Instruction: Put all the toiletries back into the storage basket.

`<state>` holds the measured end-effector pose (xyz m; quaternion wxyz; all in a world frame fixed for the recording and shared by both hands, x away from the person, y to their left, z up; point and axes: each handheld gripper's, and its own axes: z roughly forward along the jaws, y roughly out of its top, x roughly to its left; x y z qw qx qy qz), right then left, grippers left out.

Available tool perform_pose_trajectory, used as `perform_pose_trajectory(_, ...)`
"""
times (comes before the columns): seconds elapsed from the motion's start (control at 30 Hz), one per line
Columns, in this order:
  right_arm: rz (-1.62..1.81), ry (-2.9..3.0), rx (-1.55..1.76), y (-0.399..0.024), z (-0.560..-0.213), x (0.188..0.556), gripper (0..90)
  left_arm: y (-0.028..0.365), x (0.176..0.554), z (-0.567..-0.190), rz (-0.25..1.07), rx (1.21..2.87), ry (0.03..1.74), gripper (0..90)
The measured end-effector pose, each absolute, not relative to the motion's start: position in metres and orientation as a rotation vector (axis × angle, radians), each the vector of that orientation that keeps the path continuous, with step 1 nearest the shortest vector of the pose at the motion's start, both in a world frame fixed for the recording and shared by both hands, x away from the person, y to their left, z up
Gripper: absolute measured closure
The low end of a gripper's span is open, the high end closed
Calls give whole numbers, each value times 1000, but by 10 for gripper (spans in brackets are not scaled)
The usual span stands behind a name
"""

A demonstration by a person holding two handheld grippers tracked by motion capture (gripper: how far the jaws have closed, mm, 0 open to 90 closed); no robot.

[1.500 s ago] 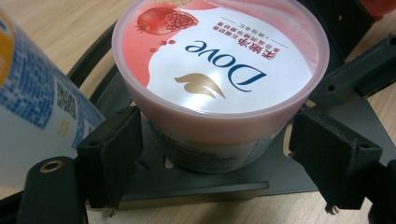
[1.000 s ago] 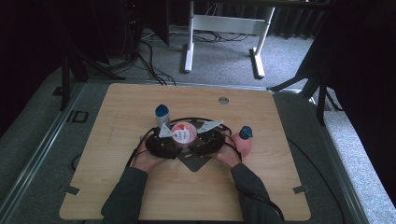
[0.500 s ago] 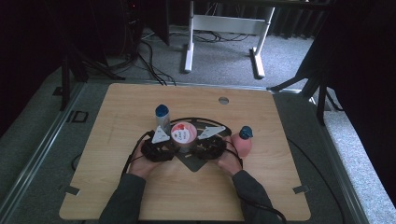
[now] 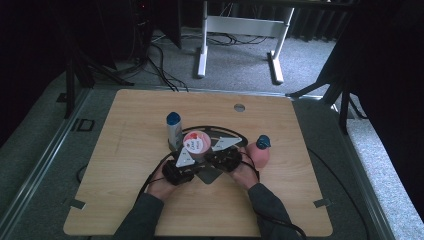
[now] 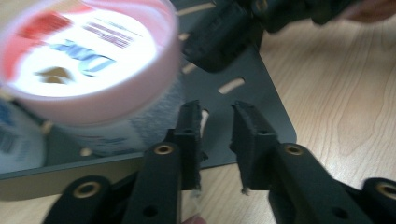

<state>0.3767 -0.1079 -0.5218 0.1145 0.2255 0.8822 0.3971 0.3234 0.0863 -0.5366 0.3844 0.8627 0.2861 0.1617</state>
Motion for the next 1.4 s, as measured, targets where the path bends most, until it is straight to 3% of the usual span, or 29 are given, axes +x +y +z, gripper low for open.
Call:
perform_pose_trajectory(0.13, 1161, 2583, 666, -108, -522, 377, 890, 81, 326, -547, 428, 2209, 736, 899)
perform_pose_trajectory(1.4, 1184, 2551, 716, -90, -521, 395, 897, 75, 327, -560, 339, 2222, 625, 900)
